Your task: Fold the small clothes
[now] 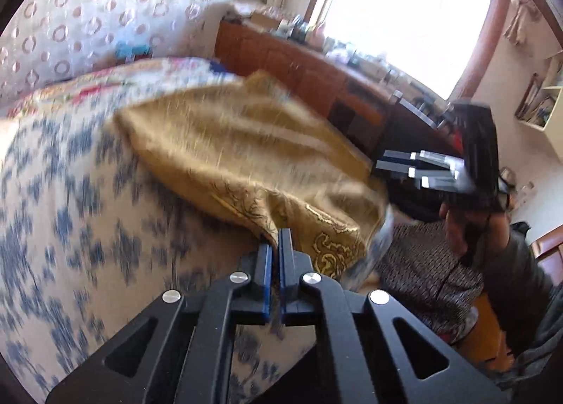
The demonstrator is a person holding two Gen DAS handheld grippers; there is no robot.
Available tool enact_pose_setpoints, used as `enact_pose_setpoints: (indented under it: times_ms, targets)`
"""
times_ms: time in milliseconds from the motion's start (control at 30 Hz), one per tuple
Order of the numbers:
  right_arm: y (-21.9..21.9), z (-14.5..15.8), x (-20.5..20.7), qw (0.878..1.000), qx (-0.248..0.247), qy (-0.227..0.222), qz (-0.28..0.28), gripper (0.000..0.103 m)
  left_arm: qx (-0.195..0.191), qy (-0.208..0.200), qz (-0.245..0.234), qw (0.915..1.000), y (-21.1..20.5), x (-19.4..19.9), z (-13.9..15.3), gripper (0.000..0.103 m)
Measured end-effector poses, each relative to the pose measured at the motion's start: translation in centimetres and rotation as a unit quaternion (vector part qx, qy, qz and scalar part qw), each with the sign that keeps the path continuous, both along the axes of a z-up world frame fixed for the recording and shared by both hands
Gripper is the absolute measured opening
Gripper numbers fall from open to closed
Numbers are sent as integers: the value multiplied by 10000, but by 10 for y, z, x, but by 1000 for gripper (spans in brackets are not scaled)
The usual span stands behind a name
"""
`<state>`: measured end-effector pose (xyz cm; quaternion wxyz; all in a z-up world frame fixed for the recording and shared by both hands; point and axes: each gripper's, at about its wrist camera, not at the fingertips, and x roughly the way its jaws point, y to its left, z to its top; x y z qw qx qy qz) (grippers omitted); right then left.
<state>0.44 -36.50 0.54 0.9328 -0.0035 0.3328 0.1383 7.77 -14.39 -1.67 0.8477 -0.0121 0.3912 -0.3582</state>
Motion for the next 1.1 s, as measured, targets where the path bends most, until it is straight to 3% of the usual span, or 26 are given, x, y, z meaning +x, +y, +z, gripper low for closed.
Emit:
enact_pose_setpoints:
  times_ms: [200, 400, 600, 733, 1000, 1033, 1100]
  targets:
    - [26, 25, -28, 9981, -21, -429, 436, 69, -58, -278, -145, 9995, -22, 32, 39, 3]
    - [46, 13, -39, 9955, -312, -442, 779, 71, -99, -170, -133, 9997, -44, 66, 44, 3]
    - [56, -10, -18, 9923, -889, -252, 829, 71, -229, -19, -64, 9997, -51, 86, 44, 3]
    - [63, -26, -8, 9906, -1016, -80, 909, 71, -299, -14, -11, 9996, -52, 94, 48, 3]
    - [53, -34, 16, 9839, -1646, -114, 686, 71, -638, -39, 164, 9978, -37, 106, 55, 3]
    - [50, -33, 19, 9840, -1665, -106, 625, 69, -693, -50, 210, 9974, -33, 108, 56, 3]
    - [43, -29, 30, 9848, -1649, -74, 546, 53, -818, -68, 315, 9961, -23, 114, 59, 3]
